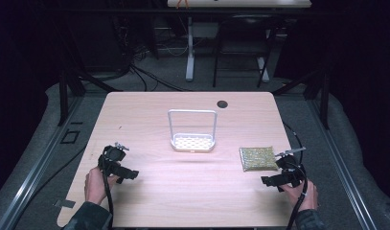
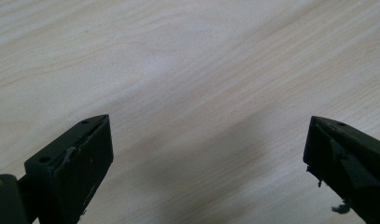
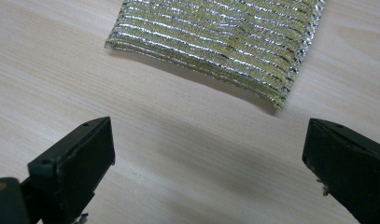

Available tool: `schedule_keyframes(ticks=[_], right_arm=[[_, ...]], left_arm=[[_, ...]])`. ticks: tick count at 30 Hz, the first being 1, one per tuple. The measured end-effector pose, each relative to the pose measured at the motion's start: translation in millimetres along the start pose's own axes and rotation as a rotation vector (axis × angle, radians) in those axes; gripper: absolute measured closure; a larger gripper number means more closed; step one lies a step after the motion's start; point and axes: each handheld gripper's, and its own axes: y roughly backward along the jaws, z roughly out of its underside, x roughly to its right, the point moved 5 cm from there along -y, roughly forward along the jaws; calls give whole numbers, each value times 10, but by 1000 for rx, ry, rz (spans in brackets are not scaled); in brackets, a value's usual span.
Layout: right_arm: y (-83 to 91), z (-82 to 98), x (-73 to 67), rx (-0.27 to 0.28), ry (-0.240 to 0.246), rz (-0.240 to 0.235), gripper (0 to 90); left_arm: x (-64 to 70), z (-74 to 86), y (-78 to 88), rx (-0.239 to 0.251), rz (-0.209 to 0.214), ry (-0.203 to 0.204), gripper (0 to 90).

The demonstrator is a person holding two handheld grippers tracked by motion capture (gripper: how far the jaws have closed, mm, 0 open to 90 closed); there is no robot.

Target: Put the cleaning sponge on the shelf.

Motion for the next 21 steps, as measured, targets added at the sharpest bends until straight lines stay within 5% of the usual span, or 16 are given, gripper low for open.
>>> schedule_keyframes(ticks=[21], right_arm=[[-39, -210, -2, 25, 40, 31, 6]], left_arm=[[-14, 0, 8, 9, -22, 1, 12]])
